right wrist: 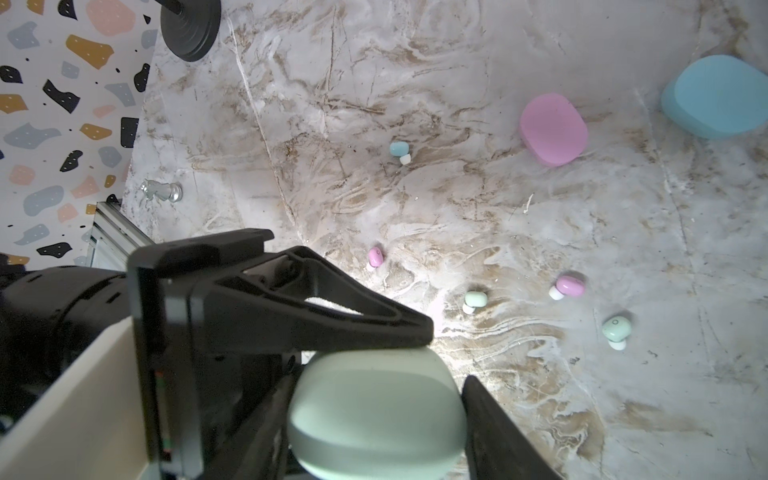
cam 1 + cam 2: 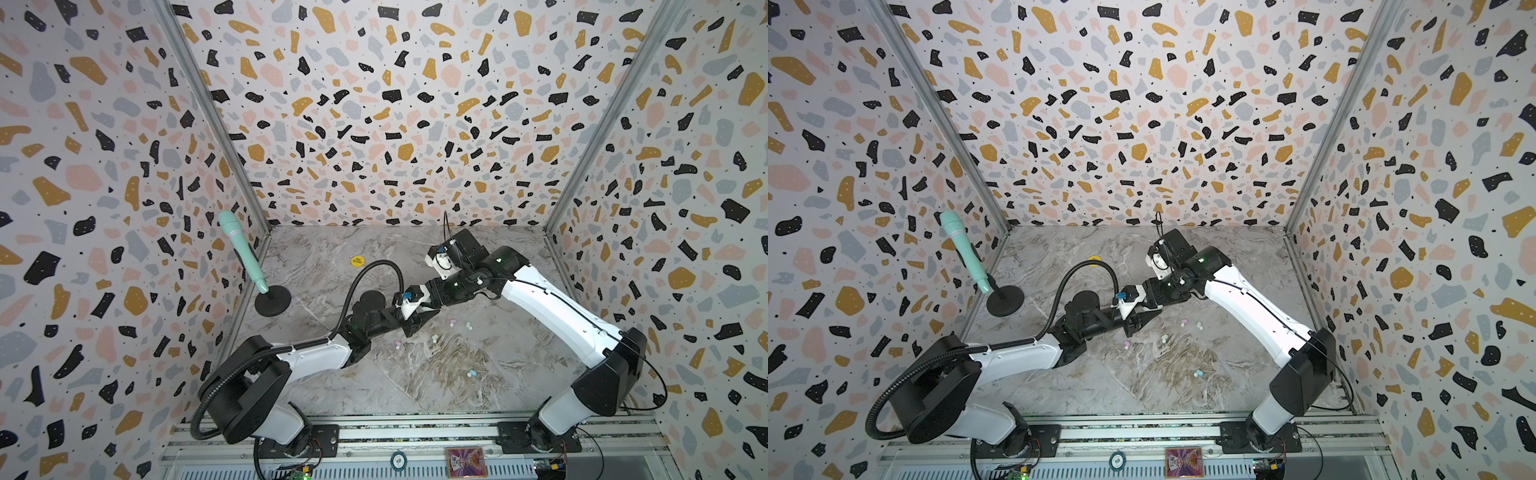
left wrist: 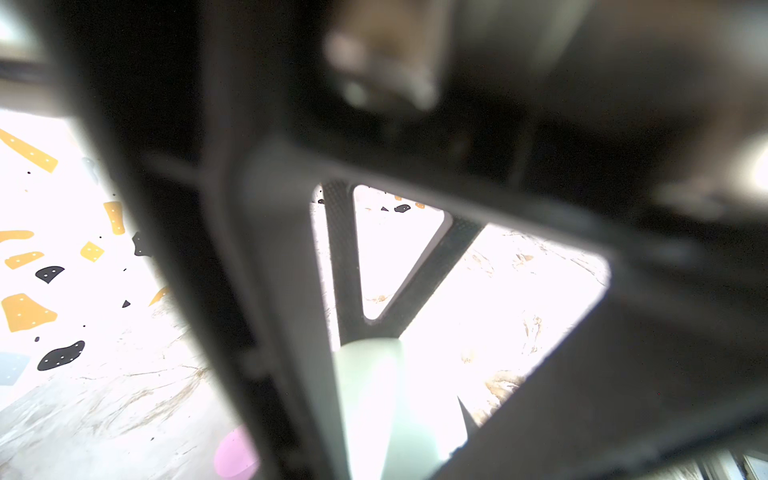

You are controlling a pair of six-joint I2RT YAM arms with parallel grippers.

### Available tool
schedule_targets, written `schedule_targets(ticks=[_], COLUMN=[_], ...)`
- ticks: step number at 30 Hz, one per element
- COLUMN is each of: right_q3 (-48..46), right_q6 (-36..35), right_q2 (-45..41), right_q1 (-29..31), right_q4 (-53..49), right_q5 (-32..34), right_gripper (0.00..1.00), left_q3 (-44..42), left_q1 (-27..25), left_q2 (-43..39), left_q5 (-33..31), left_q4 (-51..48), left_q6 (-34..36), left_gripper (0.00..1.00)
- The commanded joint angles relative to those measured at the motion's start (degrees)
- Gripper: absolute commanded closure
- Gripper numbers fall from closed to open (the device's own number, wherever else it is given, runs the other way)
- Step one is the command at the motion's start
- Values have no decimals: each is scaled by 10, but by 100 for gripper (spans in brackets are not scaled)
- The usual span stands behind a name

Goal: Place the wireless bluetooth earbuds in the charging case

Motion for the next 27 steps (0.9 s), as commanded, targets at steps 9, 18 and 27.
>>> schedule_targets(ticks=[9, 18, 27], right_q3=[4, -11, -43], right_q6=[3, 5, -1], right_q2=[-26, -46, -81], right_q1=[-3, -22, -61], right_q4=[13, 16, 22], right_q5=[-10, -10, -23], right_gripper=[35, 19, 11], left_q3=[18, 16, 1], left_q1=[-2, -2, -3], left_q2=[0, -1, -7], left_q5=[13, 16, 20], left_q4=[4, 2, 16], left_q6=[9, 2, -26], left_gripper=[66, 68, 69])
